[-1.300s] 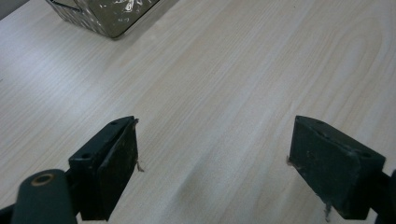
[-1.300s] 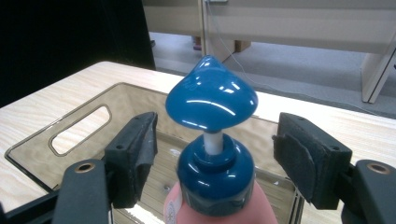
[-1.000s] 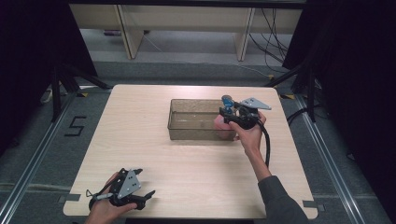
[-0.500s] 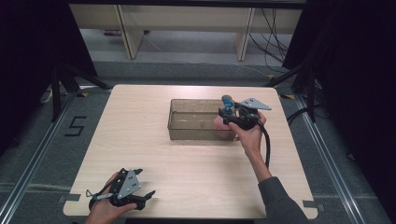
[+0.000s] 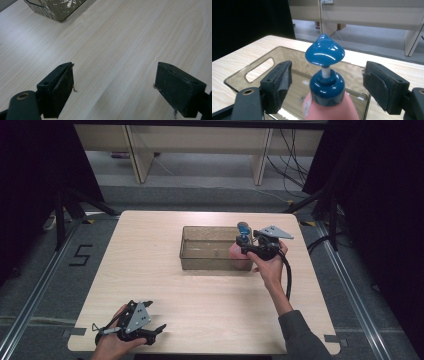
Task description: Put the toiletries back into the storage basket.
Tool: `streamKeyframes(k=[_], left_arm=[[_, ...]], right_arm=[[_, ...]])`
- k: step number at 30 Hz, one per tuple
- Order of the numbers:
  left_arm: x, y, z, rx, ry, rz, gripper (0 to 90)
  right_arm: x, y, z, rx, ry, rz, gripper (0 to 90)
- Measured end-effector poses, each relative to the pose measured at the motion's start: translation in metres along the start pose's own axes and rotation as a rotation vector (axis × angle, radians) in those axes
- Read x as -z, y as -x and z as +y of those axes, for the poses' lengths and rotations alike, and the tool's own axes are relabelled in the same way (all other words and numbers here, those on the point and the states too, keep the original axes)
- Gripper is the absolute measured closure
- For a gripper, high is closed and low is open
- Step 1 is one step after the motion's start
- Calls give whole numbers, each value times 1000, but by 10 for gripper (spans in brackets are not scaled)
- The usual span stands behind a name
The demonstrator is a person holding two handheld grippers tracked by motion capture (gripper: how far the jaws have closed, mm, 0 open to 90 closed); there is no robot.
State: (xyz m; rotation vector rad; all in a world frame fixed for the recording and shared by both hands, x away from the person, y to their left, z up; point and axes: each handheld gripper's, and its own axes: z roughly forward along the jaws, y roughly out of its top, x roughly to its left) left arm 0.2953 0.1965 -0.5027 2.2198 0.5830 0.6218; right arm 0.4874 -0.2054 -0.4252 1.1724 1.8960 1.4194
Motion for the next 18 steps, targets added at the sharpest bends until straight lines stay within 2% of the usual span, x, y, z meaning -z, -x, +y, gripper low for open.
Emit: streamKeyframes(k=[1, 2, 3, 5, 6, 7, 10, 11, 13, 14, 16, 18], left_arm=[[-1, 1, 0, 16, 6, 0, 151], [0, 0, 0, 3, 0, 9, 151], [0, 1, 0, 11, 5, 8, 151], [0, 0, 0, 2, -3, -4, 151], [0, 0, 0, 7, 1, -6, 151], [0, 0, 0, 4, 3, -4, 151], [0, -1, 0, -4, -1, 10, 151], [0, -1, 0, -5, -2, 14, 151], [0, -1, 0, -2, -3, 3, 151], [0, -1, 0, -2, -4, 3, 151], [0, -1, 0, -3, -4, 4, 151], [0, -1, 0, -1, -2, 4, 151]], right_arm=[[0, 0, 0, 9, 6, -11, 239], [1, 1, 0, 22, 0, -15, 239], [1, 0, -1, 0, 2, -3, 239], [2, -1, -1, -10, 2, -3, 238], [2, 0, -1, 0, 10, 4, 238], [3, 0, -1, 12, 4, -10, 237], [5, 0, -1, -12, 3, -7, 235], [5, 1, -1, -4, 8, 1, 234], [7, 1, -1, 7, 6, -13, 231], [8, -1, -2, -20, 1, -12, 230], [9, 0, -2, -11, 0, 1, 228], [11, 0, -2, 12, -5, -23, 219]])
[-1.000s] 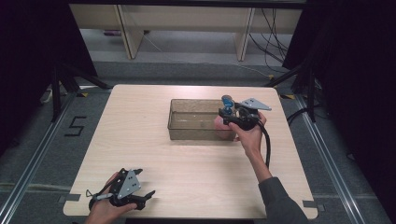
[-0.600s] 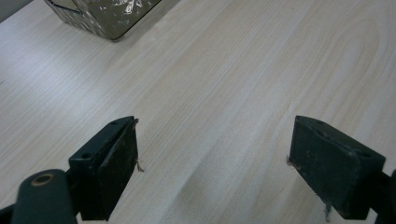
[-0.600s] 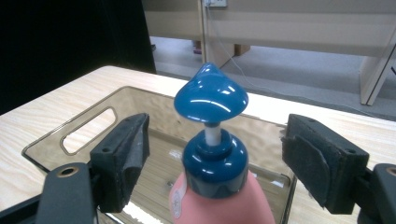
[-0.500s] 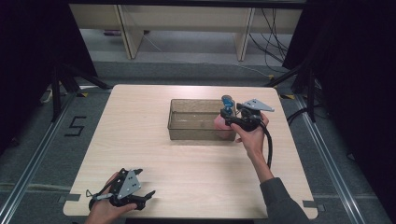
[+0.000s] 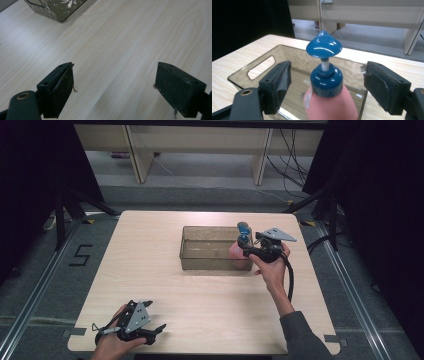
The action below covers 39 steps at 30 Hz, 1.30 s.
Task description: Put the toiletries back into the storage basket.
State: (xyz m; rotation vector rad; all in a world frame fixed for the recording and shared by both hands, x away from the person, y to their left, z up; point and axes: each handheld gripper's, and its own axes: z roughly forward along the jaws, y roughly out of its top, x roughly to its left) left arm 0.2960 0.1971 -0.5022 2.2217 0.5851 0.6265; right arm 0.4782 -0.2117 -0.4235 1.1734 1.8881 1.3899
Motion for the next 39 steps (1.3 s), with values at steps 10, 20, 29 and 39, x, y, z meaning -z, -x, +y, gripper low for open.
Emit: streamKeyframes(k=[10, 20, 29, 39], left_arm=[[0, 0, 0, 5, 4, 4, 151], [-1, 0, 0, 4, -3, 0, 151], [-2, -1, 1, 4, 6, 5, 151], [-1, 0, 1, 0, 3, 18, 151]], right_arm=[[8, -3, -4, 17, -6, 2, 212], [16, -8, -8, -25, -18, 7, 204], [21, -6, -12, 14, -2, 25, 200], [25, -8, -13, -9, -6, 40, 199]])
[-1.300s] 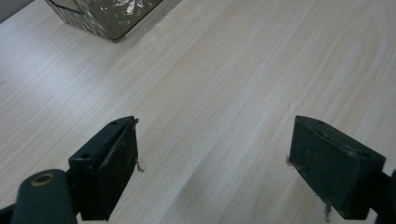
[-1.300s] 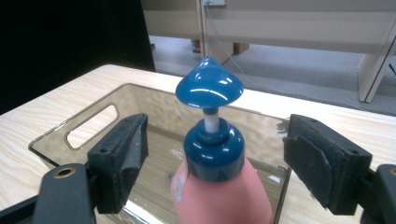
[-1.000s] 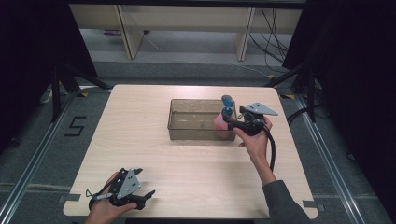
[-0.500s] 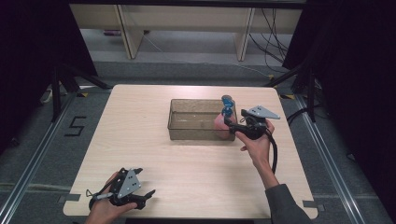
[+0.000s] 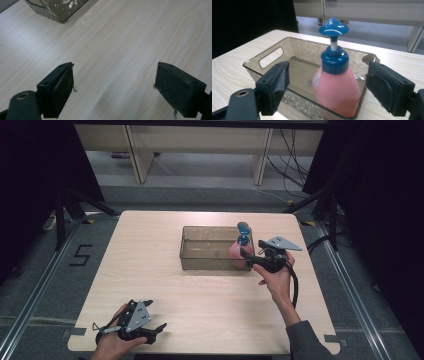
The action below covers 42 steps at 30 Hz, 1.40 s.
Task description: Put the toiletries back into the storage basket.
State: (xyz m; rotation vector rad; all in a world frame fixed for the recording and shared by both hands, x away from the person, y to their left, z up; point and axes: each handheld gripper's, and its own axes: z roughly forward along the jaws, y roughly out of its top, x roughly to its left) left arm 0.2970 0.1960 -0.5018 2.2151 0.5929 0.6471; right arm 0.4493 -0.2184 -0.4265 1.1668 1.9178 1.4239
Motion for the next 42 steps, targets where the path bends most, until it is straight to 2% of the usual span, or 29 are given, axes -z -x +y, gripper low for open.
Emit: streamKeyframes(k=[1, 4, 6, 7, 8, 10, 12, 13, 15, 16, 18, 21, 22, 24, 25, 27, 29, 30, 33, 35, 36, 37, 38, 40, 41, 42], left_arm=[[0, 0, 0, 0, 0, -3, 151], [1, 1, 0, 3, 3, -9, 151], [1, 1, 0, 0, 1, -18, 151], [0, 1, 0, -1, 5, -19, 151], [0, 1, 0, 0, 6, -19, 151], [1, 0, -1, -2, 6, -6, 151], [1, 1, -1, -1, 7, -2, 151], [1, 0, -1, 0, 7, -4, 151], [1, 0, -1, 0, 9, -5, 151], [1, 0, -1, -1, 8, -3, 151], [1, 1, -1, 0, 5, -18, 151], [1, 1, -1, -7, 10, -10, 151], [2, 1, 0, -8, 5, -11, 151], [2, 1, -1, -5, 10, -20, 151], [2, 1, -1, -4, 10, -19, 151], [2, 1, -1, 0, 7, -18, 151], [2, 1, -1, -1, 7, -19, 151], [2, 1, 0, -3, 6, -19, 151], [2, 1, -1, -6, 8, -13, 151], [1, 1, -1, -8, 8, -13, 151], [1, 1, -1, -9, 9, -8, 151], [2, 1, -1, -3, 11, -14, 151], [1, 1, -1, -2, 12, -19, 151], [2, 1, -1, -2, 12, -18, 151], [2, 1, 0, 0, 8, -18, 151], [1, 1, -1, -1, 16, -17, 151]], right_arm=[[1, -2, 0, -11, 3, -3, 199], [1, -3, 0, 11, -4, 9, 198], [3, -4, 0, 13, -10, -1, 198], [3, -6, -1, -6, -12, 5, 198], [3, -5, -2, 17, 0, 4, 198], [5, -8, -3, -10, -20, 8, 198], [6, -8, -3, -1, -10, 12, 198], [8, -9, -3, -7, -25, 2, 198], [10, -7, -4, 18, -6, 1, 198], [10, -8, -5, -6, -5, 4, 198], [12, -7, -6, 5, -10, 6, 198], [14, -7, -7, 18, -7, 13, 196], [17, -10, -7, -13, -30, -3, 196], [17, -9, -9, 13, -3, 4, 196], [19, -10, -8, 3, -25, 10, 196], [20, -11, -10, -3, -11, 13, 196], [21, -11, -11, 18, -11, 11, 196], [22, -12, -11, 1, -18, 9, 196], [23, -13, -13, -8, -24, 14, 197], [25, -10, -13, 28, -33, 7, 197], [25, -13, -14, -5, -33, 14, 197], [25, -11, -15, 18, -23, 9, 194], [25, -12, -16, 20, -27, 9, 184], [26, -15, -18, -8, -35, 13, 168], [26, -14, -18, 19, -31, 18, 167], [26, -15, -18, 24, -31, 19, 164]])
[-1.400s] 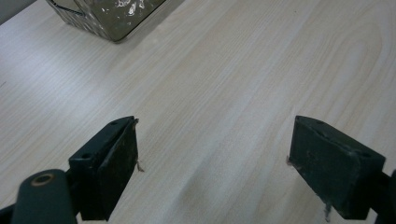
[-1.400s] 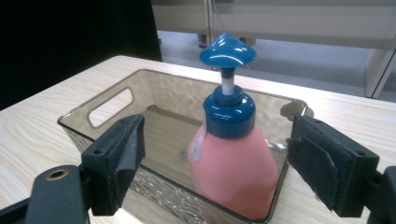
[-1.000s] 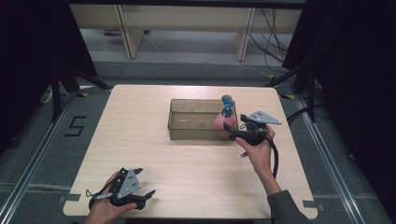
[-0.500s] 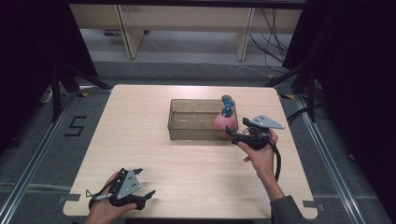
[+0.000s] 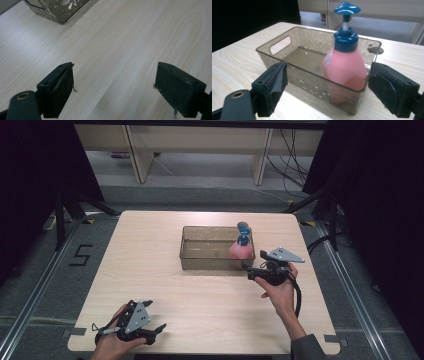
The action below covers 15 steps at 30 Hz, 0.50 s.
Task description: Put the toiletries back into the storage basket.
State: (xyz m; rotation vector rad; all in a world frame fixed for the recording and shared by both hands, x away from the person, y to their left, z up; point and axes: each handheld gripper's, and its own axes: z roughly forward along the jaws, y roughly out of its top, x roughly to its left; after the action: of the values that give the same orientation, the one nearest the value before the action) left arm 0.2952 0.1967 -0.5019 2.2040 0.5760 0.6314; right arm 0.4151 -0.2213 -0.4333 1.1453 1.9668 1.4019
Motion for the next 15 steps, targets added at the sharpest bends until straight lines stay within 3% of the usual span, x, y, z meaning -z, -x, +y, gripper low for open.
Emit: streamKeyframes(k=[2, 6, 7, 8, 9, 12, 13, 14, 15], left_arm=[[1, 0, 0, -1, -5, -6, 151], [0, 0, 0, -1, -3, -6, 151], [0, 0, 0, 0, -3, -7, 151], [0, 0, 0, 0, -3, -7, 151], [0, 0, 0, -1, -4, -6, 151], [1, 0, 0, 1, -3, -5, 151], [1, 0, 1, 2, -7, -6, 151], [1, 0, 0, 3, -5, -5, 151], [1, 0, 0, -1, -5, -3, 151]], right_arm=[[0, -2, -1, -2, 15, -1, 161], [2, -6, -4, -16, -11, 24, 157], [3, -6, -4, 5, -3, 17, 157], [4, -9, -5, -34, -15, 24, 157], [4, -7, -6, 4, -8, 21, 157], [5, -7, -8, 13, -13, 23, 157], [6, -8, -9, -10, -28, 36, 157], [6, -7, -10, 10, -9, 21, 157], [8, -10, -11, -41, -27, 35, 157]])
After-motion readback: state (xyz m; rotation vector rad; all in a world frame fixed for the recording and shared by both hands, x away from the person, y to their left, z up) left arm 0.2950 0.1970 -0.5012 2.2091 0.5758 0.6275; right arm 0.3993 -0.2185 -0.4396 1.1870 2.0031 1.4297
